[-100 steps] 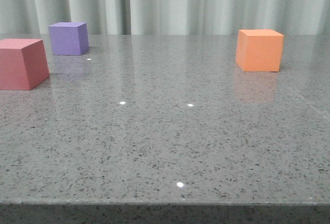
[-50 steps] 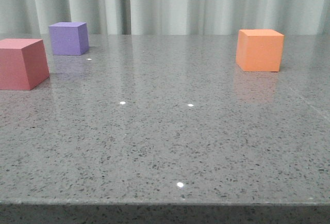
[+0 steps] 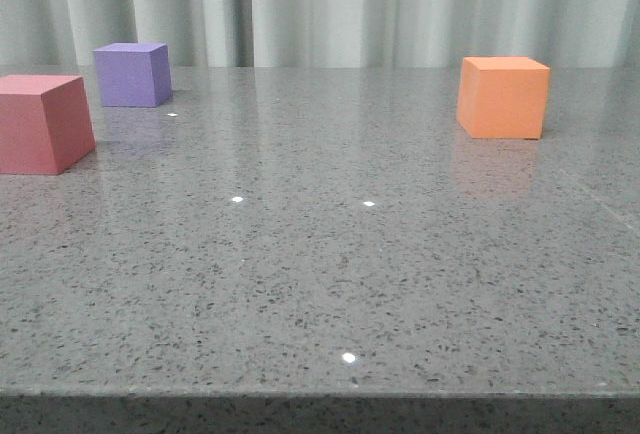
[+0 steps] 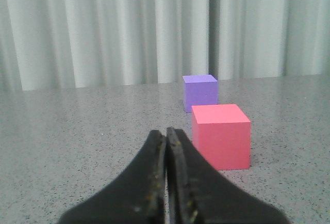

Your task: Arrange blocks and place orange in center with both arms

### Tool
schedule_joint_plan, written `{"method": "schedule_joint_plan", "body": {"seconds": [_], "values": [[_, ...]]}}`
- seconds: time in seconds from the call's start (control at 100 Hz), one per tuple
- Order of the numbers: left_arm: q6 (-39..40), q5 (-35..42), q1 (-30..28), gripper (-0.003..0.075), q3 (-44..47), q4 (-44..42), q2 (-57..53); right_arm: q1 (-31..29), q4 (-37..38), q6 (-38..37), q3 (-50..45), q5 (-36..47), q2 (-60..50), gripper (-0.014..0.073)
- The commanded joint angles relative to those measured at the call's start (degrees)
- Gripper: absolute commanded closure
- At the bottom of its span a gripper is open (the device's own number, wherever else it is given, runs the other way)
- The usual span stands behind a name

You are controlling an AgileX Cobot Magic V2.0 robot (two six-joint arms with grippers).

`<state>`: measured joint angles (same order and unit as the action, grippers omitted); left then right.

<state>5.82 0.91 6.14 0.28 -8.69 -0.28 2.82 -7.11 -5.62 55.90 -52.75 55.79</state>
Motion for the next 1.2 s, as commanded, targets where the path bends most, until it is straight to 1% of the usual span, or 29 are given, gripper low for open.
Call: {"method": "schedule_joint_plan", "body": {"seconds": [0.0, 0.29, 0.4, 0.59, 0.63, 0.89, 1.19], "values": [[0.0, 4.5, -0.2, 0.0741, 2.4, 0.2, -1.8, 1.2, -1.1, 0.3, 5.5, 3.1, 2.8, -0.0041], [0.0, 4.5, -0.2, 0.0741, 2.4, 0.2, -1.8, 8.3, -0.6, -0.6, 20.1, 3.2, 18.8, -0.0041], [0.0, 4.5, -0.2, 0.0741, 2.4, 0.2, -1.8, 9.5, 0.7, -1.9, 25.9, 3.1, 25.1, -0.0041], [0.0, 4.5, -0.2, 0.0741, 2.4, 0.2, -1.8, 10.3, 7.1, -6.6, 33.7, 2.2, 34.5, -0.0041], [0.0, 4.5, -0.2, 0.0741, 2.4, 0.2, -1.8, 10.3, 7.1, -7.1, 34.9, 2.2, 36.2, -0.0041], [0.0, 4.5, -0.2, 0.0741, 2.4, 0.2, -1.8, 10.4, 7.8, -7.2, 39.2, 3.2, 43.6, -0.0041], [0.0, 4.5, -0.2, 0.0741, 2.4, 0.2, -1.8, 10.4, 7.8, -7.2, 39.2, 5.2, 47.6, -0.0034]]}}
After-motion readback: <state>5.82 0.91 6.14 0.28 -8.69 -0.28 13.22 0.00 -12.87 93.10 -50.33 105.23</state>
